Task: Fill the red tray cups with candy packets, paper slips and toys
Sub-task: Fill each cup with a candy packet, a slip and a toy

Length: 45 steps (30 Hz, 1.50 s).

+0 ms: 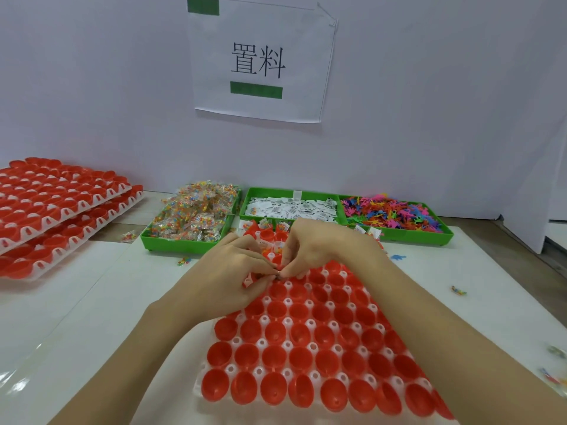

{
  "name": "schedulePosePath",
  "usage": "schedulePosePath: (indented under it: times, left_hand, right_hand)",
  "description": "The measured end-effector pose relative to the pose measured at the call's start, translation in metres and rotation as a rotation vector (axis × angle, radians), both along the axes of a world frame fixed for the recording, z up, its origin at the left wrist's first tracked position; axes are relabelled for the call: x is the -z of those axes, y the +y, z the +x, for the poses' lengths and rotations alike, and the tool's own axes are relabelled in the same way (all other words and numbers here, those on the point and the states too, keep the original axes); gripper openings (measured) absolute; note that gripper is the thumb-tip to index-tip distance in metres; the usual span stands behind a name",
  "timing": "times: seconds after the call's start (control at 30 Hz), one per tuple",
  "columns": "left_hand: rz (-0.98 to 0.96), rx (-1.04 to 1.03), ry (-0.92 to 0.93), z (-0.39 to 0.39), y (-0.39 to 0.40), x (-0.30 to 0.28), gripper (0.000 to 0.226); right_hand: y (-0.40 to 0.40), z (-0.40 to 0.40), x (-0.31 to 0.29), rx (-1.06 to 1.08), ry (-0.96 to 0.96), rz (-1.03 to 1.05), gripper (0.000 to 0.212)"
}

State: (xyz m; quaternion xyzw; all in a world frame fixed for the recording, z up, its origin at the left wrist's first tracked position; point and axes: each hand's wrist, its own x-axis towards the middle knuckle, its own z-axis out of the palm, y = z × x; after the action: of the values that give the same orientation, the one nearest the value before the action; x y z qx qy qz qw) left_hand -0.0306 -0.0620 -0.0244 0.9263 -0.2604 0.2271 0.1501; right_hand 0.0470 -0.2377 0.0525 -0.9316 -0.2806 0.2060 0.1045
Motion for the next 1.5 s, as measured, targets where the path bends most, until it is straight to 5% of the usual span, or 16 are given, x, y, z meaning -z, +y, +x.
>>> schedulePosePath:
  times: [0.2,0.27,0.33,0.53,0.87,1.13,1.3,1.5]
  left_hand:
    - [-0.086,-0.015,0.004,0.0,-0.001,0.001,0.021]
    - [-0.16,-0.041,-0.016,0.002,0.002,-0.001,0.022]
    - [-0.218,-0.156,-0.1,0.006,0.009,-0.002,0.021]
    - [0.0,-0.618,-0.111,0.013,0.055,0.011,0.023]
    - [-0.034,-0.497,-0.069,0.017,0.084,0.02,0.019]
    - [-0.141,-0.474,-0.177,0.016,0.082,0.014,0.025]
    - [-0.143,-0.441,-0.2,0.012,0.072,0.006,0.025]
    - [-0.105,-0.246,-0.207,0.012,0.05,-0.001,0.025]
  right_hand:
    - [-0.031,0.001,-0.011,0.053,-0.055,0.326,0.013]
    - [-0.047,-0.003,-0.008,0.1,-0.091,0.506,0.026]
    - [-0.065,-0.009,0.0,0.155,-0.159,0.7,0.043]
    - [-0.115,-0.024,0.049,0.382,-0.224,1.065,0.046]
    - [-0.133,-0.033,0.052,0.525,-0.12,1.383,0.045]
    - [-0.132,-0.041,0.048,0.524,-0.151,1.418,0.037]
    - [-0.127,-0.038,0.051,0.509,-0.226,1.307,0.055]
    - [-0.114,-0.024,0.056,0.475,-0.322,1.067,0.044]
